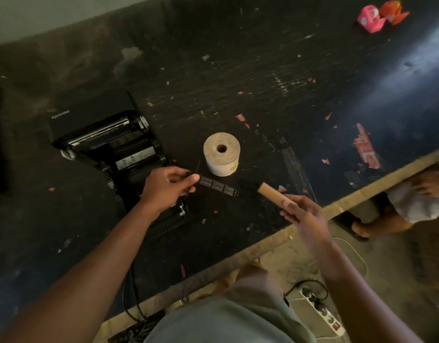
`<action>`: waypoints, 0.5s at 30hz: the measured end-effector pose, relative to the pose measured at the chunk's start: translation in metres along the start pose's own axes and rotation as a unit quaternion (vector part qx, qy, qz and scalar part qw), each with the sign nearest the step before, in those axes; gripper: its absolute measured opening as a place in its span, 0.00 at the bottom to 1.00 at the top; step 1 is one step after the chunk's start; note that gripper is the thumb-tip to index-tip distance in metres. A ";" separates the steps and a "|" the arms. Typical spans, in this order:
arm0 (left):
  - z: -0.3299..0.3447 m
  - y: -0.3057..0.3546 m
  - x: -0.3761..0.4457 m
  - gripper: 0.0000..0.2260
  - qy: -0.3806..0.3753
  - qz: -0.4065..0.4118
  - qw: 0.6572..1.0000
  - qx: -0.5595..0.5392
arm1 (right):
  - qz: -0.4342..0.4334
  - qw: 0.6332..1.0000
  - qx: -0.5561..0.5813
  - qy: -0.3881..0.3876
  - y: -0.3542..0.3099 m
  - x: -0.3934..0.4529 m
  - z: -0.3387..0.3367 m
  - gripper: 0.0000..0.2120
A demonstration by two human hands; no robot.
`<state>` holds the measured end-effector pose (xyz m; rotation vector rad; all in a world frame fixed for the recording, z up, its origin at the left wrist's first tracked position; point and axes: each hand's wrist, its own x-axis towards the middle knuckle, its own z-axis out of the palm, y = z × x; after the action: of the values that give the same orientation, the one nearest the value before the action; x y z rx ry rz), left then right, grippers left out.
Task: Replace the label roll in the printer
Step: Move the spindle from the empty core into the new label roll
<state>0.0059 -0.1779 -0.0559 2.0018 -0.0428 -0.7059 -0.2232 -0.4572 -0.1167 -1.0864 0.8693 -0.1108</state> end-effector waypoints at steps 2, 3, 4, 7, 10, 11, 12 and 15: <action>0.015 0.004 0.007 0.07 -0.043 0.010 0.994 0.100 | -0.007 1.000 -0.009 0.027 -0.001 -0.001 -0.003 0.12; 0.026 0.005 0.010 0.06 -0.067 0.010 0.987 0.149 | -0.008 0.999 -0.014 0.034 0.000 -0.001 -0.002 0.10; 0.038 0.006 0.012 0.05 -0.090 0.005 0.978 0.189 | -0.010 0.999 -0.017 0.040 0.000 0.000 -0.001 0.10; 0.069 0.006 0.020 0.06 -0.126 -0.005 0.952 0.279 | -0.017 0.999 -0.018 0.036 0.002 0.000 0.005 0.12; 0.086 0.004 0.030 0.04 -0.123 -0.047 0.950 0.284 | -0.021 0.999 -0.016 0.032 0.003 -0.003 0.009 0.11; 0.090 0.003 0.033 0.06 -0.116 -0.060 0.951 0.282 | -0.020 0.999 -0.016 0.035 0.003 -0.004 0.010 0.11; 0.091 0.003 0.037 0.08 -0.113 -0.071 0.950 0.284 | -0.020 0.999 -0.017 0.038 0.003 -0.005 0.010 0.11; 0.093 0.005 0.043 0.10 -0.114 -0.057 0.930 0.345 | -0.021 0.999 -0.018 0.043 0.003 -0.009 0.008 0.11</action>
<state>-0.0035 -0.2672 -0.1050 2.5885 -0.3601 -1.1078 -0.2247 -0.4452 -0.1131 -1.1412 0.9295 -0.1791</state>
